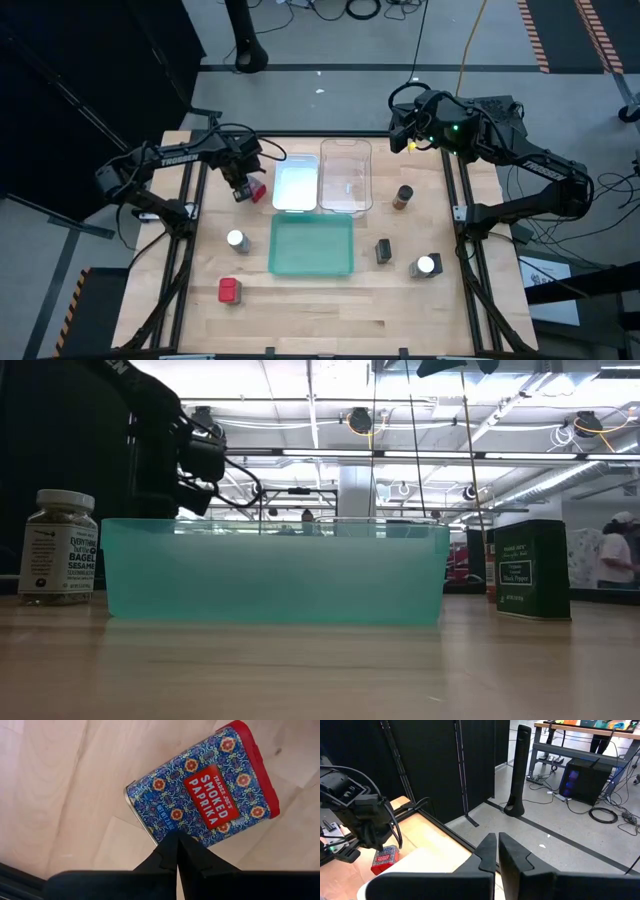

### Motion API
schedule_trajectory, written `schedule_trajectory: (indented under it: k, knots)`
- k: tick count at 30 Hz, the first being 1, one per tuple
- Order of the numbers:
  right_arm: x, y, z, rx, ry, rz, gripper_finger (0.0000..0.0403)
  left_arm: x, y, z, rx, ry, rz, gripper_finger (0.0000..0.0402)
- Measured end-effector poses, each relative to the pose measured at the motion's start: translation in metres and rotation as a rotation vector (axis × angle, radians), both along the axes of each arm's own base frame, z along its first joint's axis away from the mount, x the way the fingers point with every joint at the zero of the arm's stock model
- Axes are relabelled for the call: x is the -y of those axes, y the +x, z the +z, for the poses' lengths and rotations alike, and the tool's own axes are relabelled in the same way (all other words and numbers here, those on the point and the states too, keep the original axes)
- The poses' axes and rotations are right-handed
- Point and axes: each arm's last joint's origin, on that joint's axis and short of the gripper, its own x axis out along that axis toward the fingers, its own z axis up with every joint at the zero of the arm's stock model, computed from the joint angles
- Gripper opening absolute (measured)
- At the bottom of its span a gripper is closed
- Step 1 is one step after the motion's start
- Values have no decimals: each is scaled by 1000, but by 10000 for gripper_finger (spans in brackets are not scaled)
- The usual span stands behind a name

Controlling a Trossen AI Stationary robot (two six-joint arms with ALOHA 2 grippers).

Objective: Sort spices by type
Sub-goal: Put the top red spice can into the green bin

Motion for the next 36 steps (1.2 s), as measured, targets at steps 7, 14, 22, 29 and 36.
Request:
schedule_trajectory:
  k: [7, 14, 22, 29, 36]
  knots:
    - [0, 0, 0, 0, 0, 0, 0, 5, 1, 0, 24, -67, 96, 6]
    - [-1, 1, 0, 5, 16, 46, 0, 23, -7, -1, -122, -183, 187, 6]
    - [-1, 1, 0, 6, 18, 46, 0, 31, -10, 2, -187, -203, 175, 6]
    - [-1, 1, 0, 5, 17, 46, 0, 25, 2, 25, -91, -220, -1, 6]
    - [-1, 1, 0, 5, 17, 46, 0, 31, 8, 35, -35, -284, -236, 28]
